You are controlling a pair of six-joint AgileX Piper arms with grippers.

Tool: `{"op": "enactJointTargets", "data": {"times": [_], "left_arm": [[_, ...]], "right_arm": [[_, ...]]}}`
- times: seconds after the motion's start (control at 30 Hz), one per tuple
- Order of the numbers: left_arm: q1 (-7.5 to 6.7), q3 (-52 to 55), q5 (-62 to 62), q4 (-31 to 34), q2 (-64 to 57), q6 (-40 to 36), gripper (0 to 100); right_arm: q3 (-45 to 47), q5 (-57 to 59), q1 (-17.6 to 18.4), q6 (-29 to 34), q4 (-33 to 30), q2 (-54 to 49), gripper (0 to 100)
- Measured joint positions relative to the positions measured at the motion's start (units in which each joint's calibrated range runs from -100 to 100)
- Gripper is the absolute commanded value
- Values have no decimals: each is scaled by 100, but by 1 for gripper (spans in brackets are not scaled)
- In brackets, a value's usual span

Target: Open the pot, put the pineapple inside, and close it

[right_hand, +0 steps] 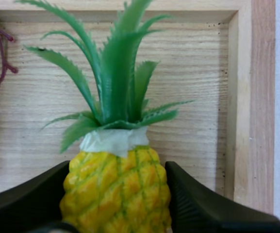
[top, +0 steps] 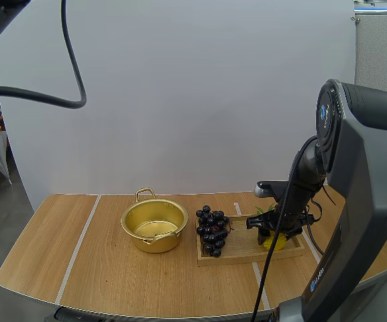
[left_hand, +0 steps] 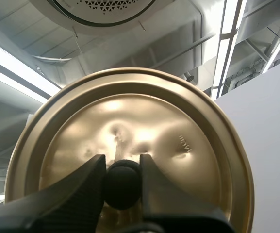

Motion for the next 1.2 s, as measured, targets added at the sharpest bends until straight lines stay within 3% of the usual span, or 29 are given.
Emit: {"op": "enactJointTargets", "data": {"times": [0.27,0.6,0.9,1.2], "left_arm": [[0,0,0,0,0,0,0],[0,0,0,0,0,0,0],[0,0,0,0,0,0,0],[0,0,0,0,0,0,0]], "right_arm": [[-287,634,187,-178,285,-641,0],[-814,1184,1146,-233,588,-1750,0],[-1436,1269,1994,-221,667,-1595,0],[-2090,1188,2523,-44,809,-644,0]]}}
